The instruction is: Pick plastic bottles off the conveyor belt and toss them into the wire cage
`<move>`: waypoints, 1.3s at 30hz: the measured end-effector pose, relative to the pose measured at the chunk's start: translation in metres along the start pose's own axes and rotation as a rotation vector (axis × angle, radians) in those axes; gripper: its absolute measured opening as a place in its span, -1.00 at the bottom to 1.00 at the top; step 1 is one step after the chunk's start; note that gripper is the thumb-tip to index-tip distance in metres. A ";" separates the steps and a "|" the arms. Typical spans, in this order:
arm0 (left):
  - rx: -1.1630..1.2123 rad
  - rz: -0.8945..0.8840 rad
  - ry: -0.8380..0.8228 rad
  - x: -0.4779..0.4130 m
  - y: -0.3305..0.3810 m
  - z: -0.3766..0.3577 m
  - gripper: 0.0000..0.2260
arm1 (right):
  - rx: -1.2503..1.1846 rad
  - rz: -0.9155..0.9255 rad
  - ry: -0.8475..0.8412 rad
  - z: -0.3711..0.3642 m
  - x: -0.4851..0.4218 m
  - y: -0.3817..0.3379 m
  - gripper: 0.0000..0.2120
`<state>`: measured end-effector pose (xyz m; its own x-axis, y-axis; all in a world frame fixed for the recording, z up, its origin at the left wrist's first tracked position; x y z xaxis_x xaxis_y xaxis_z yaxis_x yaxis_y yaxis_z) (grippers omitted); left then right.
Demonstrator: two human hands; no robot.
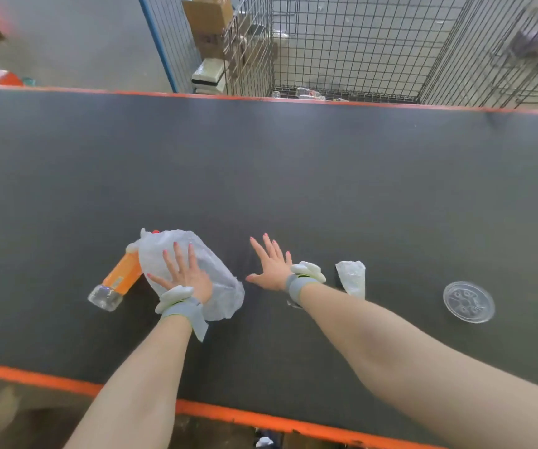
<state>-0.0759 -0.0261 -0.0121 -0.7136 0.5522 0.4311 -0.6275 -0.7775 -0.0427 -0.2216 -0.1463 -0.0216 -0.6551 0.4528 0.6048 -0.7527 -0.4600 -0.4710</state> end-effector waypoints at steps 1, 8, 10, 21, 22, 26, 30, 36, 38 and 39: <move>0.036 0.005 0.022 -0.001 -0.005 -0.002 -0.44 | 0.063 0.071 -0.036 -0.008 -0.001 -0.006 -0.11; 0.246 -0.424 0.078 -0.011 -0.021 -0.005 -0.55 | 0.369 0.239 -0.125 -0.050 -0.013 -0.020 -0.11; 0.192 -0.406 0.241 -0.011 -0.022 0.001 -0.50 | 0.376 0.157 -0.082 -0.049 -0.014 -0.013 -0.14; 0.147 0.038 -0.156 -0.039 -0.004 -0.009 -0.23 | -0.109 -0.425 0.057 -0.009 -0.015 0.042 -0.28; 0.167 0.026 -0.173 -0.042 0.003 -0.006 -0.26 | -0.151 -0.466 0.088 -0.003 -0.015 0.046 -0.30; 0.286 -0.052 -0.186 -0.052 0.040 0.007 -0.34 | -0.238 -0.563 0.265 0.026 -0.014 0.060 -0.29; 0.479 -0.088 -0.242 -0.068 0.089 0.031 -0.33 | -0.215 -0.498 0.394 0.069 -0.014 0.073 -0.26; 0.860 -0.140 -0.364 -0.096 0.183 0.073 -0.37 | -0.219 -0.351 0.361 0.139 -0.048 0.096 -0.31; 0.966 -0.091 -0.420 -0.104 0.207 0.084 -0.40 | -0.245 -0.350 0.367 0.158 -0.063 0.103 -0.33; 0.994 -0.069 -0.467 -0.110 0.221 0.090 -0.41 | -0.256 -0.351 0.374 0.169 -0.072 0.108 -0.35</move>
<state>-0.1077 -0.2856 0.0124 -0.3667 0.5985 0.7123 0.0191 -0.7606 0.6489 -0.2444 -0.3578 -0.0074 -0.3067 0.8060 0.5063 -0.8905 -0.0552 -0.4516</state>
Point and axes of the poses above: each hand's wrist, its own x-axis away from the middle knuckle, its own z-axis out of the back of the hand, y = z × x, the point moved 1 cm from there along -x, towards the middle knuckle, and after that the axes turned 11 degrees about -y, right-handed, at the moved point
